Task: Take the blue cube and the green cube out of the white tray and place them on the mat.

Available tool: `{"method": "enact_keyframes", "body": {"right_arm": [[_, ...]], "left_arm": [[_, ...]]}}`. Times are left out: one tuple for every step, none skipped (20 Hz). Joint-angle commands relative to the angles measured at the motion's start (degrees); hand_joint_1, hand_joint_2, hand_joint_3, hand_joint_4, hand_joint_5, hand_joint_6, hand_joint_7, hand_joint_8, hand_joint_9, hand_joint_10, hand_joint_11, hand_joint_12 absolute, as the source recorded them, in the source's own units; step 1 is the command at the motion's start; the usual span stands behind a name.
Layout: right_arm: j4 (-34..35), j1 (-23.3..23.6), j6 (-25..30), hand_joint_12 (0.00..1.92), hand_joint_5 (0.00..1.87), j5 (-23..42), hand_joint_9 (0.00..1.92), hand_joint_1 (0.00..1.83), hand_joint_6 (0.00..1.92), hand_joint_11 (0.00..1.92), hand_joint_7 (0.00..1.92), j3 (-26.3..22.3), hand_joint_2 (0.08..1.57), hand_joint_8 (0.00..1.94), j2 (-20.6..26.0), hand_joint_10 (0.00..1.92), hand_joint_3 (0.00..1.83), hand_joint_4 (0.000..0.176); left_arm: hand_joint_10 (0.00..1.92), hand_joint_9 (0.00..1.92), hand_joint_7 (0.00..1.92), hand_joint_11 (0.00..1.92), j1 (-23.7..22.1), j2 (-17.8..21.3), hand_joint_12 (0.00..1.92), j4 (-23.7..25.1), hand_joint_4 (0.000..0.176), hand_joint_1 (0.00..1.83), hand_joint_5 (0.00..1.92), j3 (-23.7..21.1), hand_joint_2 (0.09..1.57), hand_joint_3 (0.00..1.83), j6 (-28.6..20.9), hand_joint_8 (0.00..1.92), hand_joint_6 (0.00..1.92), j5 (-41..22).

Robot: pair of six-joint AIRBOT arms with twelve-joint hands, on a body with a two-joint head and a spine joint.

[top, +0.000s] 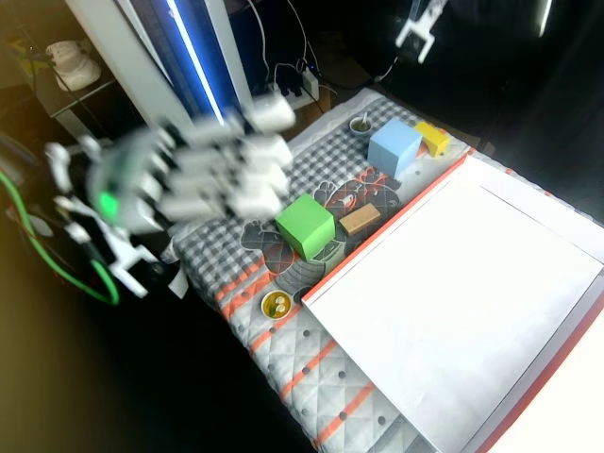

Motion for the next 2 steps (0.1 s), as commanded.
{"method": "enact_keyframes", "body": {"right_arm": [[-0.95,0.48,-0.29,0.02,0.00,6.85,0.05,0.45,0.00,0.04,0.01,-0.26,1.14,0.00,-0.12,0.00,0.01,0.159],[-1.44,0.97,-0.29,0.01,0.00,6.85,0.04,0.42,0.00,0.02,0.00,-0.21,1.21,0.00,0.01,0.00,0.01,0.173]], "left_arm": [[0.00,0.00,0.00,0.00,-0.35,-0.78,0.00,0.27,0.137,0.49,0.00,0.57,0.94,0.00,-1.59,0.00,0.00,-5.44],[0.00,0.00,0.00,0.00,-0.38,-1.04,0.00,0.63,0.129,0.49,0.00,1.03,0.94,0.00,-2.58,0.00,0.00,-5.44]]}}
